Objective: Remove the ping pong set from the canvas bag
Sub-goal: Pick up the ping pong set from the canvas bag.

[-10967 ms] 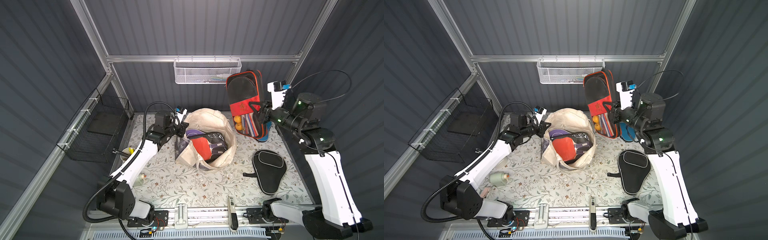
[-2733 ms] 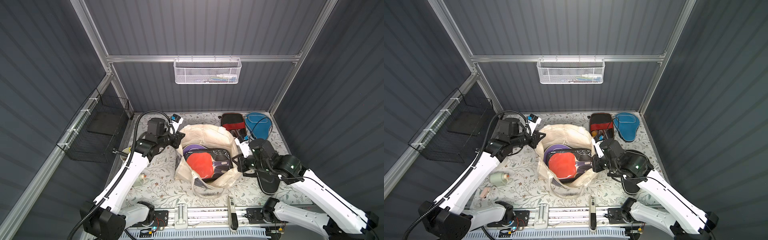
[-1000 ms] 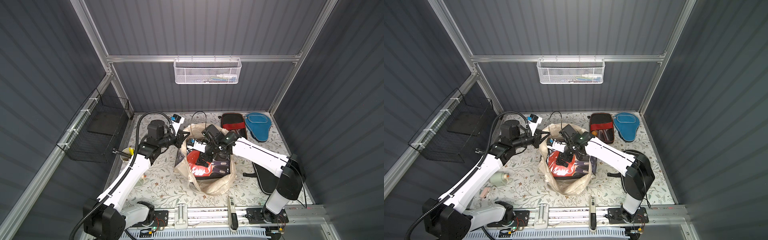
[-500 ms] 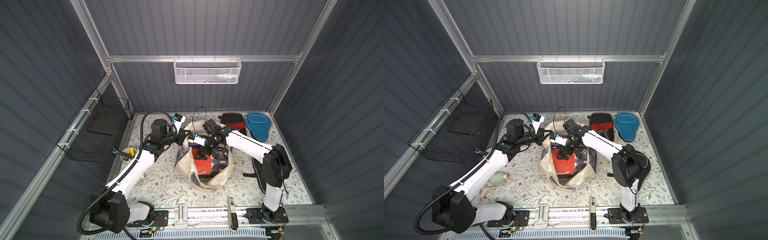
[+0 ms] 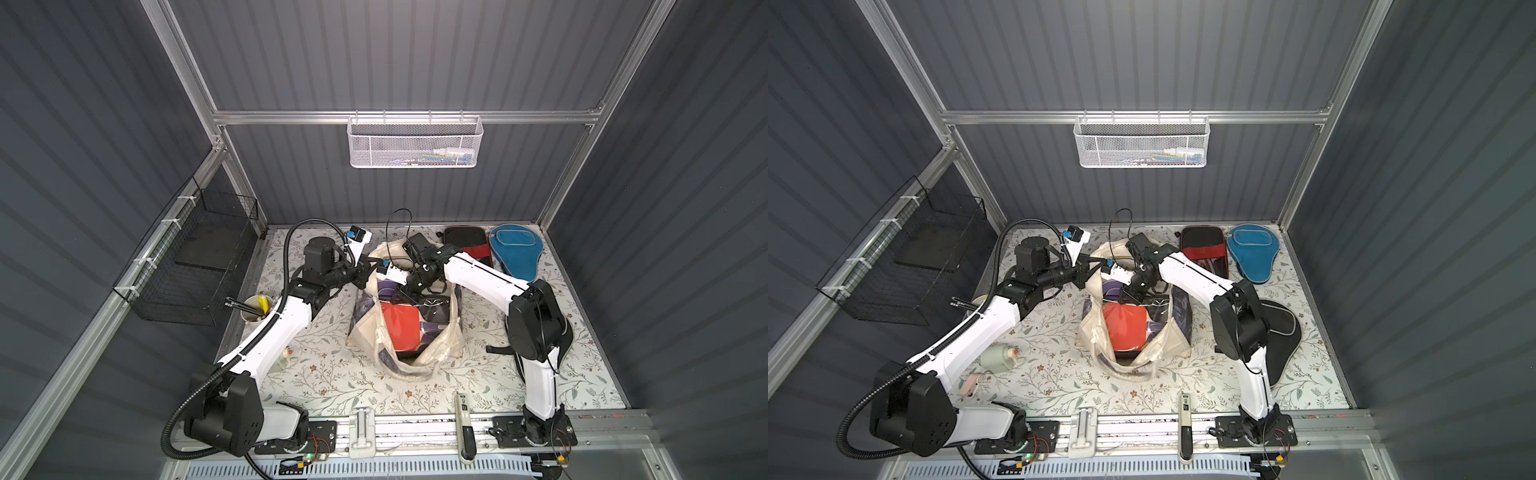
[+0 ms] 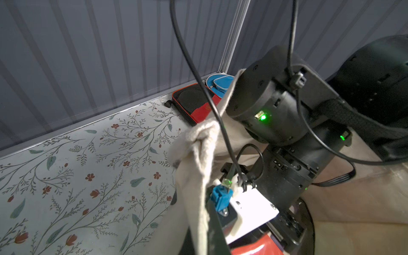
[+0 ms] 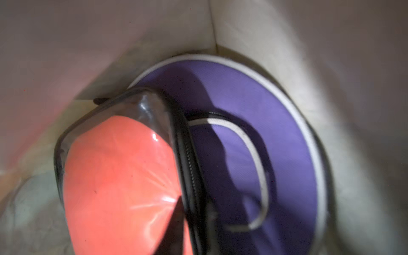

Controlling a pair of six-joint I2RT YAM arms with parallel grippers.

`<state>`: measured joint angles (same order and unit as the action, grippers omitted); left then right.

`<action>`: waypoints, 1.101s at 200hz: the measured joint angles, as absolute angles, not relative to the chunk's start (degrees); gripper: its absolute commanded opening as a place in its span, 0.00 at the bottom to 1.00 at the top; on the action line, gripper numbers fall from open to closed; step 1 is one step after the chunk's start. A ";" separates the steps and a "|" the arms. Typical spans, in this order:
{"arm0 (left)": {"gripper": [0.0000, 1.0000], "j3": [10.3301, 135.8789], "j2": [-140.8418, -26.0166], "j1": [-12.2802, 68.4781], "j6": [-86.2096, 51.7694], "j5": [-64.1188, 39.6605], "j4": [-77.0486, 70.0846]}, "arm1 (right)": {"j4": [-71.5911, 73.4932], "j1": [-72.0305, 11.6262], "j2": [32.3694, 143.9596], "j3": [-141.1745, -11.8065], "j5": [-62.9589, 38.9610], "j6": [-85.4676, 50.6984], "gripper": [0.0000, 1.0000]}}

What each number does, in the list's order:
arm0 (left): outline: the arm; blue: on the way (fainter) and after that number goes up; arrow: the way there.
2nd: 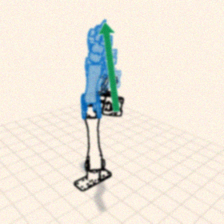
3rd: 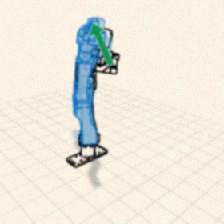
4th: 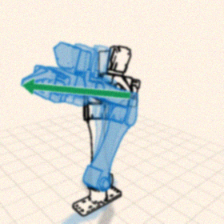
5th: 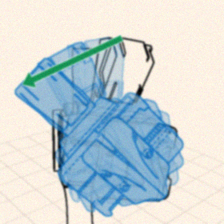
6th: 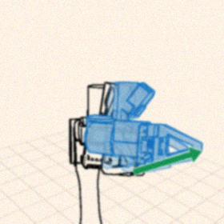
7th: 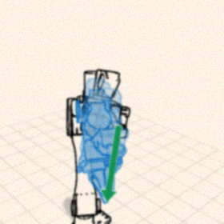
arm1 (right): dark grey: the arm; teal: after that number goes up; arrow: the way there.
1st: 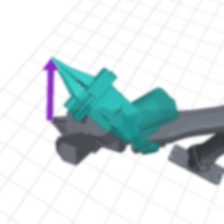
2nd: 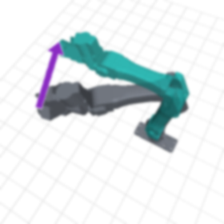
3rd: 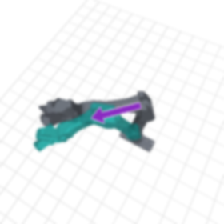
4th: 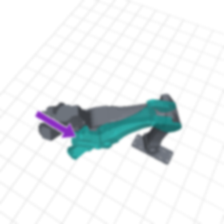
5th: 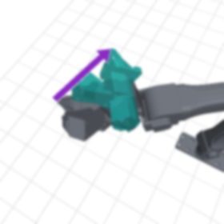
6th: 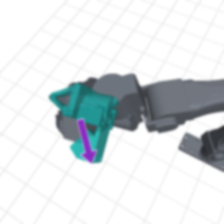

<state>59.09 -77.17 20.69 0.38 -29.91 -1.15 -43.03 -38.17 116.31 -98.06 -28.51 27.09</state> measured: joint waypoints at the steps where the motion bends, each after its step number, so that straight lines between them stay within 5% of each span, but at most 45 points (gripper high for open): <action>1: 0.00 59.09 -77.14 20.69 0.40 -29.93 -1.15 | -42.96 -38.20 116.22 -97.93 -28.51 27.09 0.00; 145: 0.00 66.02 -73.30 22.46 1.10 -18.15 14.74 | -32.58 -39.05 91.92 -81.76 -25.36 26.65 0.00; 220: 0.00 67.29 -74.63 22.41 1.26 -15.51 16.95 | -24.62 -40.97 85.76 -78.81 -10.68 27.77 0.00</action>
<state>67.29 -74.63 22.41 1.26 -15.51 16.95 -24.62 -40.97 85.76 -78.81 -10.68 27.77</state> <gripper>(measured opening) 0.063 0.061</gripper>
